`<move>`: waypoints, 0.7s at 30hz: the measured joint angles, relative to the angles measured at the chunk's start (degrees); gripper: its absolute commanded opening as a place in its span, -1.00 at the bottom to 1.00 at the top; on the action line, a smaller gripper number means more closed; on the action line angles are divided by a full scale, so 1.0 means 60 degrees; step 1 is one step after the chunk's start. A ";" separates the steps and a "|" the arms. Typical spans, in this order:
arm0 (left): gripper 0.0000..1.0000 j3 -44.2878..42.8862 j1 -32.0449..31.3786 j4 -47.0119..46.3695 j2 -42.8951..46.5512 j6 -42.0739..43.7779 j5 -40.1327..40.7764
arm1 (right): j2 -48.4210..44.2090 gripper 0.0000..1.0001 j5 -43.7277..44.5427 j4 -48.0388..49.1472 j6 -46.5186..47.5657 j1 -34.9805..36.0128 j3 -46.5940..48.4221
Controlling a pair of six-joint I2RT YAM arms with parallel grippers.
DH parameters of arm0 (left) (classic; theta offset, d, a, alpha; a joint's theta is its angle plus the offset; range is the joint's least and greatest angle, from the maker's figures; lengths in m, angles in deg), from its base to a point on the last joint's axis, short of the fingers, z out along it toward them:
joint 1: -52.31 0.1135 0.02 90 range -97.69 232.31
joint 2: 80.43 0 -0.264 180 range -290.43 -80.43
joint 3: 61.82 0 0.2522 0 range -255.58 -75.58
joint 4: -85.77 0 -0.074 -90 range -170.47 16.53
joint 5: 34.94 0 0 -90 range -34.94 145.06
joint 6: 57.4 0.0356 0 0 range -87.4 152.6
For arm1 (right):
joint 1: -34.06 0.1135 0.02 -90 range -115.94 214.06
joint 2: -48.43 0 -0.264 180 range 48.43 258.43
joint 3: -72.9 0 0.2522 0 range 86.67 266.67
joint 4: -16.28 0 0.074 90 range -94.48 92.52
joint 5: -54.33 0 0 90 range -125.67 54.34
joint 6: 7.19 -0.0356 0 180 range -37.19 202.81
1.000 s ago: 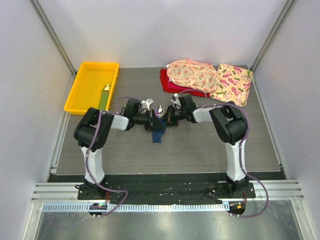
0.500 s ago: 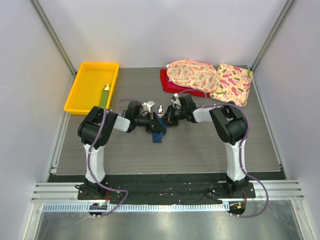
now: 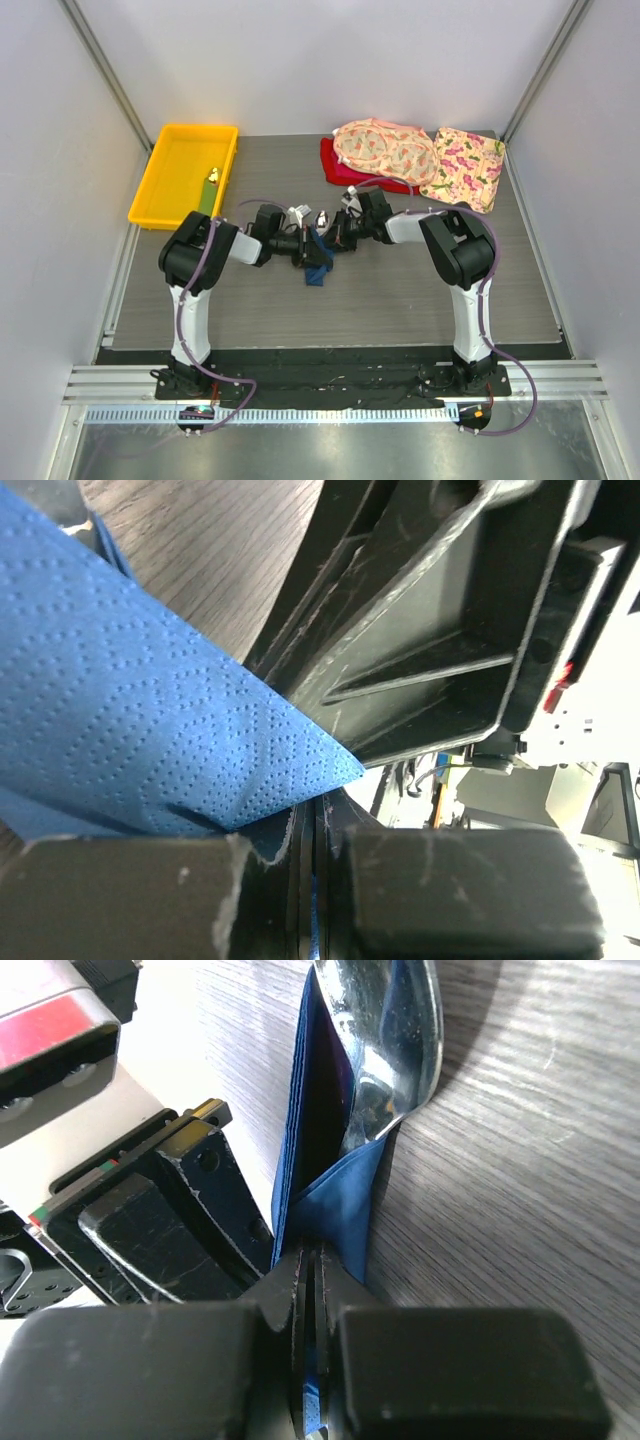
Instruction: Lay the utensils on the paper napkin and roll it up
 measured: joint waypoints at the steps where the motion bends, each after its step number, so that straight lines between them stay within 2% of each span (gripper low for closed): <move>1: -0.90 0.0000 -0.0004 0.0007 -0.0025 0.0022 -0.0004 | 0.0000 -0.92 0.0004 -0.0113 0.0062 -0.0007 0.0051; 8: -0.88 -0.0095 -0.0004 -0.0004 -0.0277 -0.0044 -0.0084 | -0.0004 -0.83 -0.0007 -0.1468 0.0758 -0.0197 0.0634; 17: -0.87 -0.0193 0.0000 -0.0004 -0.0397 -0.0117 -0.0251 | -0.0015 -0.82 0.0339 -0.2692 0.1453 -0.0652 0.0856; 21: -0.76 -0.0211 0.0000 0.0029 -0.0401 -0.0109 -0.0259 | -0.0047 -0.59 0.0200 -0.2783 0.1530 -0.0994 0.0852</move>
